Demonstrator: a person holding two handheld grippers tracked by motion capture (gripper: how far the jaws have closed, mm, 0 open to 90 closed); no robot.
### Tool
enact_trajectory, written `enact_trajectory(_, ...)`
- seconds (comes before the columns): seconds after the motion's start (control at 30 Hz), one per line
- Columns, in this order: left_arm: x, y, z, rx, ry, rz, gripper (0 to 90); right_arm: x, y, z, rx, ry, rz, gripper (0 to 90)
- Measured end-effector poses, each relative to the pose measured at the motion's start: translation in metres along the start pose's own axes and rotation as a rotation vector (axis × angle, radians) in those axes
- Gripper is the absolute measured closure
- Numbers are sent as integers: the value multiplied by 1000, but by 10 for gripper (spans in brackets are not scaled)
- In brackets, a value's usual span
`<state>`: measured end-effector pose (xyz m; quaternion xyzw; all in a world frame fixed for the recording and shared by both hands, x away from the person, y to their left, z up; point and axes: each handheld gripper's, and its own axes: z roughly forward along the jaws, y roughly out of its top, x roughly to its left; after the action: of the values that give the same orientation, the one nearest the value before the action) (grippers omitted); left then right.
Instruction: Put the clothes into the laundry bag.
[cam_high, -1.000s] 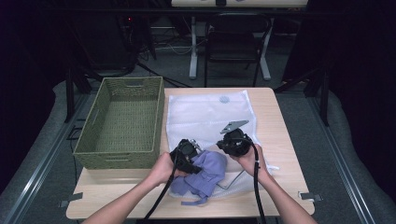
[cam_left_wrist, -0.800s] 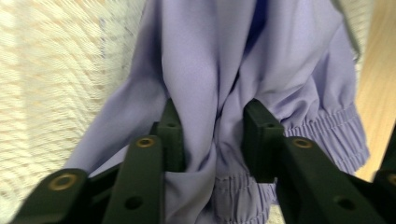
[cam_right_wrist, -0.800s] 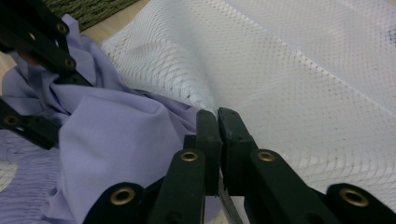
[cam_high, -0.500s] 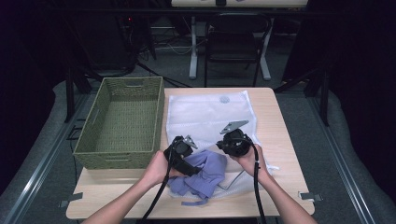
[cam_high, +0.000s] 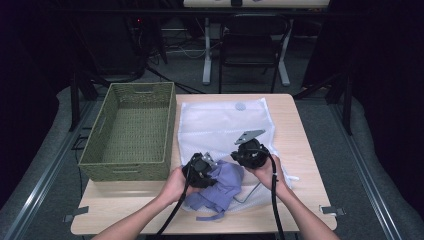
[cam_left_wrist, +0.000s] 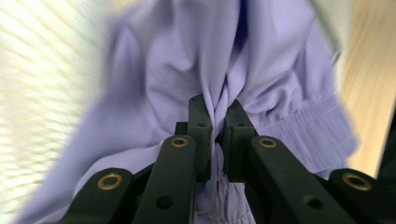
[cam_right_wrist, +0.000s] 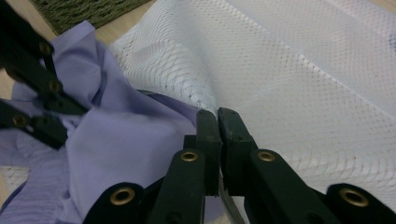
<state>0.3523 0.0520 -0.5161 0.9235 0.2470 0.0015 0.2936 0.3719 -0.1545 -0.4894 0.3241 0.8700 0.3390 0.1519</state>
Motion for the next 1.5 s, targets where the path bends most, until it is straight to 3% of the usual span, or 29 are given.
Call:
enact_trajectory(0.1, 1, 7, -17, -77, 5, -30, 851, 1, 1, -3, -10, -1, 1, 879)
enact_trajectory(0.2, 2, 11, -20, -100, 11, -50, 849, 0, 2, -6, -21, -5, 5, 880)
enact_trajectory(0.4, 8, 5, 25, 43, 25, -62, 794, 0, 1, -3, -8, 3, 9, 880)
enact_trajectory(0.47, 9, 4, 30, 49, 38, -65, 752, 2, 0, -1, 0, 6, 7, 879)
enact_trajectory(0.5, 10, 5, 28, 53, 39, -65, 715, 2, 0, -1, 2, 7, 6, 879)
enact_trajectory(0.6, 9, 6, 17, 49, 63, -61, 484, 0, -1, -1, 4, 8, 10, 879)
enact_trajectory(0.67, 7, 6, 11, 41, 66, -53, 455, 0, -1, -1, 3, 7, 12, 879)
enact_trajectory(0.73, 3, 5, -1, 30, 78, -28, 363, 0, -2, -3, 2, 7, 11, 879)
enact_trajectory(0.9, -15, 5, -17, -18, 82, 3, 287, -1, -2, -2, 3, 6, 12, 879)
enact_trajectory(1.0, -21, 8, -7, -12, 91, 26, 327, 0, -1, -2, 2, 5, 11, 879)
enact_trajectory(1.2, -11, 9, 30, 51, 54, -5, 631, 1, -1, -3, 1, 6, 5, 879)
enact_trajectory(1.27, -7, 9, 35, 52, 50, -10, 666, 2, -1, -3, 1, 7, 5, 879)
enact_trajectory(1.33, -2, 9, 35, 31, 38, -31, 814, 3, 0, -4, -1, 10, 6, 879)
enact_trajectory(1.43, 2, 14, 21, -41, 43, -73, 846, 4, 1, -6, -7, 11, 5, 879)
enact_trajectory(1.5, 3, 17, 16, -62, 33, -87, 847, 4, 3, -7, -14, 12, 3, 879)
